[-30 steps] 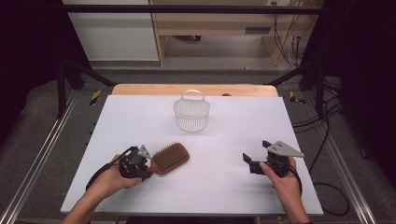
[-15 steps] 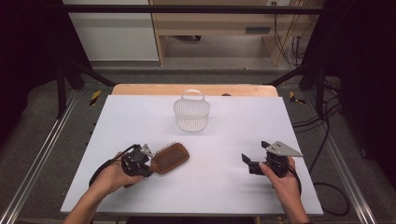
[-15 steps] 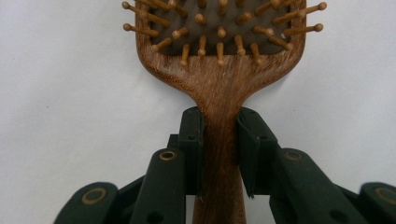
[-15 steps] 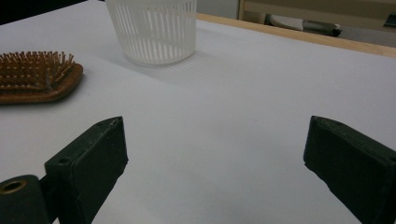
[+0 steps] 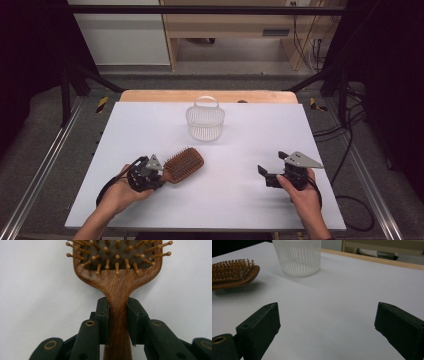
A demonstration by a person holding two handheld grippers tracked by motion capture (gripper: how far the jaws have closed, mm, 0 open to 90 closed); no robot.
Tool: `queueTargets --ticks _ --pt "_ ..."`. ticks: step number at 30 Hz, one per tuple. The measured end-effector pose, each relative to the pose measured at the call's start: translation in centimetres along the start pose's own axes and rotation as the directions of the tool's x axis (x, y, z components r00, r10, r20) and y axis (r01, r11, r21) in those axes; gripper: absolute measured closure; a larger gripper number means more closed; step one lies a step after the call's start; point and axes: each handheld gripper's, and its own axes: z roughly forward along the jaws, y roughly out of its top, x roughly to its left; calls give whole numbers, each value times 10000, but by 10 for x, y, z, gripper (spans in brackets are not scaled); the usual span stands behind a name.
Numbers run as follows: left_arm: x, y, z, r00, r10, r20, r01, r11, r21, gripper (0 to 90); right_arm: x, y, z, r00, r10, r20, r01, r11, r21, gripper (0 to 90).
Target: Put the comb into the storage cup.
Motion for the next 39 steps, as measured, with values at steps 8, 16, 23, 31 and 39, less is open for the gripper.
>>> queueTargets --ticks 8,16,23,31,39 --pt "-18 17 -5 9990 197 -399 -254 9887 -1479 727 24 5 14 9921 219 -1238 -197 9996 187 60" --pt "-28 33 6 9987 429 -280 -479 9757 -2139 727 39 9 24 9842 145 -1766 -61 9988 481 60" --pt "-35 39 11 9979 407 -499 -519 9671 -2489 727 46 11 30 9742 394 -2221 -254 9975 658 74" --pt "-42 44 11 9952 517 -832 -719 9624 -2619 727 60 17 40 9563 507 -2881 -302 9967 752 83" --pt "-49 48 7 9900 621 -1265 -966 9527 -2880 728 71 23 49 9459 449 -3213 -187 9963 842 85"
